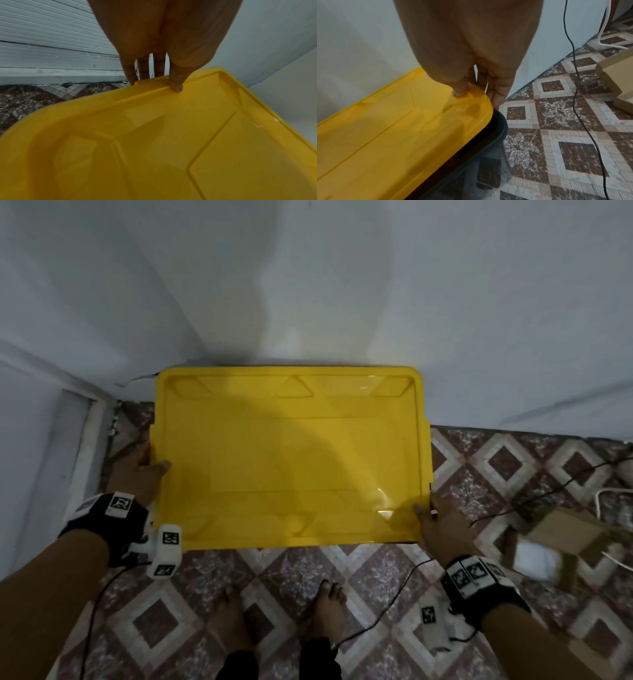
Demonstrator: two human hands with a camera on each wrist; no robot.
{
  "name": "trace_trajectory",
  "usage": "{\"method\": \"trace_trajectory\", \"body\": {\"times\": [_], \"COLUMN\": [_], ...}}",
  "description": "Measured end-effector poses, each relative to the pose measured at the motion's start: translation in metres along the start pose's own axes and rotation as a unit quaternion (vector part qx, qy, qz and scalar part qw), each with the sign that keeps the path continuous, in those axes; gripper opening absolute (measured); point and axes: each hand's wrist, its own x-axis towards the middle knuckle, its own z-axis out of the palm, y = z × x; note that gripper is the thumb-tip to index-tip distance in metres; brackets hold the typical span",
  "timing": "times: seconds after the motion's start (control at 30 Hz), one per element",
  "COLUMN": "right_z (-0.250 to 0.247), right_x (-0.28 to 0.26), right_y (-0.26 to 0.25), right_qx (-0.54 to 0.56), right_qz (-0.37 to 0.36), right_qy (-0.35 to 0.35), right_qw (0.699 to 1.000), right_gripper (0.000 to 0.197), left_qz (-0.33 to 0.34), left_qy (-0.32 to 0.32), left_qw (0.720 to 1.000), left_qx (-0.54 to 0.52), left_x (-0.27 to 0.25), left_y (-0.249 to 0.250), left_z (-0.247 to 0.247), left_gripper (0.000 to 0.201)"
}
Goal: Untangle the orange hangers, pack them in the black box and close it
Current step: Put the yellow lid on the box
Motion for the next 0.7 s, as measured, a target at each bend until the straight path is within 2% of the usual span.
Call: {"method": "trace_trajectory", "body": {"times": [0.17, 0.33, 0.4, 0.47, 0.53, 0.6, 0.7], "right_z": [0.01, 0.003, -0.004, -0.012, -0.015, -0.008, -0.005], "right_x": [0.009, 0.012, 0.019, 0.026, 0.036, 0.056, 0.06], "right_y": [0.01, 0.009, 0.005, 0.003, 0.01, 0.037, 0.042], "right_qx": [0.017, 0.036, 0.06, 0.096, 0.115, 0.134, 0.153], "right_qz": [0.015, 0.043, 0.069, 0.102, 0.123, 0.122, 0.139], "right_qy": [0.023, 0.036, 0.019, -0.013, -0.033, -0.04, -0.028], "right_qw": [0.999, 0.998, 0.996, 0.99, 0.985, 0.983, 0.978], "right_gripper": [0.042, 0.04, 0.035, 0.032, 0.045, 0.062, 0.07], "left_qz": [0.0, -0.022, -0.028, -0.042, -0.057, -0.058, -0.061], "left_qy": [-0.037, -0.063, -0.074, -0.085, -0.099, -0.113, -0.114], "left_qw": [0.999, 0.997, 0.994, 0.989, 0.982, 0.978, 0.973], "left_qx": [-0.026, -0.049, -0.07, -0.111, -0.153, -0.167, -0.189], "left_x": [0.036, 0.03, 0.036, 0.029, 0.026, 0.024, 0.023], "left_y": [-0.022, -0.013, -0.019, -0.008, -0.002, -0.001, -0.002], "left_z": [0.013, 0.025, 0.026, 0.027, 0.032, 0.036, 0.035], "left_gripper": [0.064, 0.072, 0.078, 0.068, 0.06, 0.056, 0.056]}}
